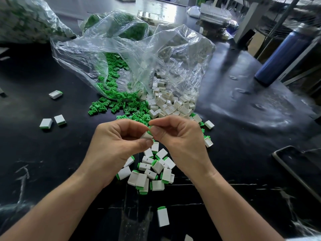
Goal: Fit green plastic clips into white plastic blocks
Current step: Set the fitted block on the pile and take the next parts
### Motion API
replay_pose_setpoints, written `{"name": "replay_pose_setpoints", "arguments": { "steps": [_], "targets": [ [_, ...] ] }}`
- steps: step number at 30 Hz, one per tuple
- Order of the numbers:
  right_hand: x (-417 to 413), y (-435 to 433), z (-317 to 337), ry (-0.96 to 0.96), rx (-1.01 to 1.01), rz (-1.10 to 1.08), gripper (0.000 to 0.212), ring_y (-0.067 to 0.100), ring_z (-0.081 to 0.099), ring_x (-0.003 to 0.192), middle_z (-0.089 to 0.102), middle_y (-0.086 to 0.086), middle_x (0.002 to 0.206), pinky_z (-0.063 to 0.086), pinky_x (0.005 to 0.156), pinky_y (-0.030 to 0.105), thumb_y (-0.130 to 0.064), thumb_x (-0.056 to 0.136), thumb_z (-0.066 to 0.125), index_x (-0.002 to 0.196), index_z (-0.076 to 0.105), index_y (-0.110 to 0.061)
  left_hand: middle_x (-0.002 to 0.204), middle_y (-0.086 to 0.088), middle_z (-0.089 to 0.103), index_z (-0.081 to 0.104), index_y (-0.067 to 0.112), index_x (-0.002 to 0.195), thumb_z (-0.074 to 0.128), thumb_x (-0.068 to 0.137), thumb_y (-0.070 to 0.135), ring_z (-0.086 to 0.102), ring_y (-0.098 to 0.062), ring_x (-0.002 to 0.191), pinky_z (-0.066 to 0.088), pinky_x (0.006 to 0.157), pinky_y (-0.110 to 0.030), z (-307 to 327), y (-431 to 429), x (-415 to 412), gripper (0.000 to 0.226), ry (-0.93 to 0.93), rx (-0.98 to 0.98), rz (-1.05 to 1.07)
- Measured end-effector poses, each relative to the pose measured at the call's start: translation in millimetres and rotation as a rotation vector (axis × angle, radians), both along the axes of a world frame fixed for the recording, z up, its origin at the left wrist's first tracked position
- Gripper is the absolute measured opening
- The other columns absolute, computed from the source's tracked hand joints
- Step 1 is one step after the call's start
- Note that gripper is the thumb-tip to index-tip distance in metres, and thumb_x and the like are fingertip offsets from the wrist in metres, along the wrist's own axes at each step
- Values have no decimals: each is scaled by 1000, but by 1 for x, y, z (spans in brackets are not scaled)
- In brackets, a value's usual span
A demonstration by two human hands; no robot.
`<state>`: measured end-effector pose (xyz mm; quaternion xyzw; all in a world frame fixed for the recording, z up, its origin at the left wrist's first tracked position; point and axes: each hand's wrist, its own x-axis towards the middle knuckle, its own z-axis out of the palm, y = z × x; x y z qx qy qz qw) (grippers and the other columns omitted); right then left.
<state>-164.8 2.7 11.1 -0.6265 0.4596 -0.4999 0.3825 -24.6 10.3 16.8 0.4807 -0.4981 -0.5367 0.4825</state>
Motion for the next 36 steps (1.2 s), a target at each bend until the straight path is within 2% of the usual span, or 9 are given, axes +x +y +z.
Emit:
{"name": "replay_pose_setpoints", "arguments": {
  "steps": [4,8,14,17,22,29,32,34,36],
  "targets": [
    [0,0,-1,11,-6,-12,16,-3,63,65,65,-16,69,47,63,12,-3,77,71,80,71,-20,67,-20,68,69,9,68,74,53,0,64,-21,55,55,52,-24,0,0,-1,18,31,19,-11],
    [1,1,-2,17,35,12,18,7,67,73,68,-9,76,55,72,24,-2,80,66,85,69,-18,68,-18,70,71,10,70,72,53,11,67,-20,59,53,52,-19,-2,-1,0,17,92,68,-15],
    [1,2,-3,73,5,-47,15,9,65,75,67,-6,80,55,74,28,-5,82,65,87,71,-18,66,-18,69,70,6,75,66,61,15,68,-19,55,53,50,-20,-3,1,-1,16,98,35,-28],
    [6,3,-5,80,-41,-72,11,4,61,74,63,-7,80,50,70,18,-7,82,64,90,70,-11,63,-15,69,68,4,76,64,64,14,67,-17,53,52,48,-19,-5,4,-4,17,97,-3,-5],
    [11,5,-7,109,-104,-78,21,4,59,80,57,-10,84,48,75,15,-9,80,56,96,69,-5,60,-11,69,68,6,73,65,61,17,66,-16,51,51,47,-18,-6,4,-6,16,115,-11,54],
    [12,8,-7,216,-219,-96,26,4,56,79,56,-2,85,43,71,6,1,81,53,98,72,-6,66,-8,72,77,25,69,69,52,27,69,-19,56,53,51,-19,-5,4,-6,19,176,-27,16],
    [12,9,-6,244,-257,-98,26,5,55,78,55,0,85,42,70,5,2,81,54,100,71,-5,64,-8,71,76,26,66,71,48,32,68,-18,55,53,50,-19,-6,3,-5,20,163,-62,44],
    [11,9,-5,216,-196,-79,26,4,56,78,57,-2,87,43,70,8,-4,84,55,104,70,-9,63,-8,71,76,25,68,71,50,31,68,-17,54,52,49,-19,-7,2,-3,19,129,-113,56],
    [11,10,-2,131,-38,-72,22,1,57,78,59,-7,89,46,71,15,-21,86,57,105,68,-17,64,-5,71,76,23,72,70,56,25,68,-15,55,52,50,-17,-6,1,-1,17,94,-186,61]
  ]
}}
